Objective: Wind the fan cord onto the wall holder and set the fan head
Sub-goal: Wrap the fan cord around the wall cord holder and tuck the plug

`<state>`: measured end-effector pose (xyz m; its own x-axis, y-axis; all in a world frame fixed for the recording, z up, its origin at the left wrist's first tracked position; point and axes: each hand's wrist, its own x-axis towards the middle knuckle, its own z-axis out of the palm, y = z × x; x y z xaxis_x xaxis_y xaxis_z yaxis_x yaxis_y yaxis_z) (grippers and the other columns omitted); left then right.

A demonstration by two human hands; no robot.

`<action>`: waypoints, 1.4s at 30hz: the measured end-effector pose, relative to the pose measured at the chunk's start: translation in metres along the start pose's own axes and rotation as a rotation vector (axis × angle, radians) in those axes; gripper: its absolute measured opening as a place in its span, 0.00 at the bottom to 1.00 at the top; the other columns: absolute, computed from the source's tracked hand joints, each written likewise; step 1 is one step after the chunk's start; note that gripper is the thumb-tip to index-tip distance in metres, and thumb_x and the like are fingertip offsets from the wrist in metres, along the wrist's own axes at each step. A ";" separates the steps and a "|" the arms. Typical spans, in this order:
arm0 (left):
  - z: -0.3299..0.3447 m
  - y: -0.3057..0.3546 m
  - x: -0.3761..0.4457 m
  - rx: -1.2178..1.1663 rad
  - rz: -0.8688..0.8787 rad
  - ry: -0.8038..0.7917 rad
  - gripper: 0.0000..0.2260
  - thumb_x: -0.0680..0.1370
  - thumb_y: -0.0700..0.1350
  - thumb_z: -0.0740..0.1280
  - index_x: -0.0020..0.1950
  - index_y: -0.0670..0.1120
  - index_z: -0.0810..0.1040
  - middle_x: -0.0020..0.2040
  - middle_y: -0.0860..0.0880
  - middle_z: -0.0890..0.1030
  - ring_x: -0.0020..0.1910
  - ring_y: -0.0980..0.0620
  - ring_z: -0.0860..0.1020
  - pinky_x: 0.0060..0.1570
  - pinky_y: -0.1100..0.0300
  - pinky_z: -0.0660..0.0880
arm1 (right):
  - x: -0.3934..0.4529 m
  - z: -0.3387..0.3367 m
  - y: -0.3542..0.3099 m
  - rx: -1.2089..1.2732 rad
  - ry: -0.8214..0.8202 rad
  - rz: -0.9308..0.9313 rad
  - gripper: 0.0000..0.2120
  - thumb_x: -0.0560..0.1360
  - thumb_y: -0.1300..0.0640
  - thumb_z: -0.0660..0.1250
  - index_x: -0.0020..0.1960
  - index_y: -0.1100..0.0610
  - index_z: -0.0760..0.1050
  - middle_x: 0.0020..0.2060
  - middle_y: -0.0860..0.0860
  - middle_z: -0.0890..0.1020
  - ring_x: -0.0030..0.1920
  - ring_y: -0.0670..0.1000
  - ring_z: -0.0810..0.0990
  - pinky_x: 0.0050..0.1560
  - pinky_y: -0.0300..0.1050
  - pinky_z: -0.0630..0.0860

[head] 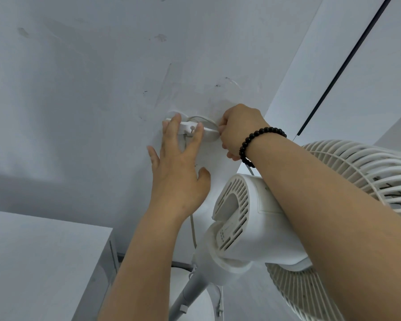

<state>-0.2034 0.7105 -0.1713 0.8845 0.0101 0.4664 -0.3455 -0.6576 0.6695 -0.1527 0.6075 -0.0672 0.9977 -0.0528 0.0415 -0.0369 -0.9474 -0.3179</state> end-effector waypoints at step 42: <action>0.005 0.017 0.004 -0.493 -0.309 0.231 0.13 0.75 0.38 0.66 0.55 0.52 0.70 0.54 0.55 0.76 0.55 0.53 0.74 0.50 0.63 0.72 | -0.013 0.006 0.008 -0.237 -0.329 -0.116 0.16 0.77 0.56 0.63 0.32 0.57 0.65 0.26 0.52 0.68 0.26 0.51 0.67 0.30 0.39 0.66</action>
<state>-0.2045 0.6952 -0.1613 0.8953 0.3429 0.2842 -0.2369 -0.1737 0.9559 -0.1656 0.6026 -0.0763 0.9593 0.1259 -0.2527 0.1033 -0.9895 -0.1008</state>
